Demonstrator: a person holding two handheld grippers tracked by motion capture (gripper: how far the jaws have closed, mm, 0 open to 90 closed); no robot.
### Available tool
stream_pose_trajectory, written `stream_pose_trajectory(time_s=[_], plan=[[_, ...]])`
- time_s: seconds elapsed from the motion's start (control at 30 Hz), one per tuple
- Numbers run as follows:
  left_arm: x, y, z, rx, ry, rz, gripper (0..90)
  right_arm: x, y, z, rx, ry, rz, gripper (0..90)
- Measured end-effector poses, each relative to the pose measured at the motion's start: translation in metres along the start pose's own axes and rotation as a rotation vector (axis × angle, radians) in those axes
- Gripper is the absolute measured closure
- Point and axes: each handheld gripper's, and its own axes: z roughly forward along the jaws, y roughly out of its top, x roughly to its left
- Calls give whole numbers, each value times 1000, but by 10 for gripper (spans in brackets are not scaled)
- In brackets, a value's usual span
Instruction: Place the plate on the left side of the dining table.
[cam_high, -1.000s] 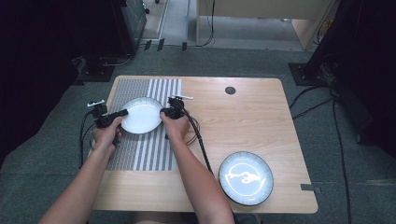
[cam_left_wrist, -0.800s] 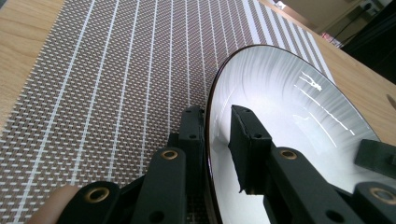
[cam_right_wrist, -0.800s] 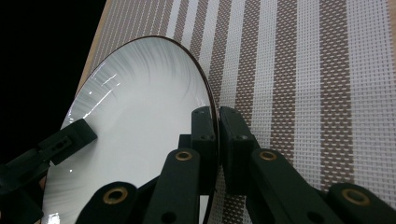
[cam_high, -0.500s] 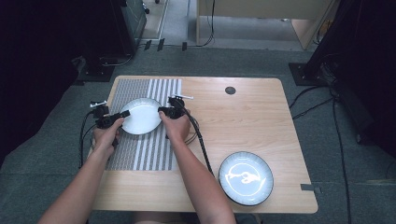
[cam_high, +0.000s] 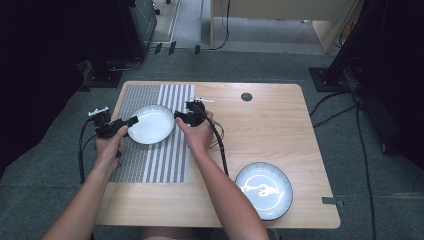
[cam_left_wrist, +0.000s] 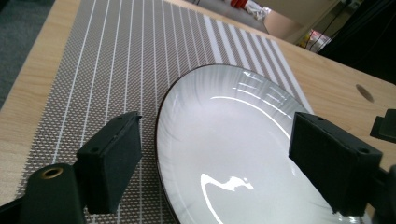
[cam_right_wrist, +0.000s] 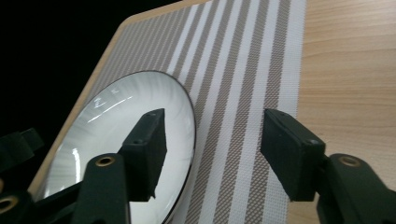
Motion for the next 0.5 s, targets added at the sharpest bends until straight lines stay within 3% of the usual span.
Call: stream_pose_trajectory(time_s=[0.13,0.23,0.3,0.5], plan=[[-9,-4,-9,-9,-16,31,127,-1,0,-8,32,-25,-90,374],[-16,-6,-15,-19,-29,44,125,-2,-1,-17,44,-8,-98,331],[-21,-8,-19,-25,-47,51,125,-3,-1,-25,20,7,-99,303],[-34,-12,-30,-25,-68,80,126,-8,-2,-46,-4,26,-119,308]])
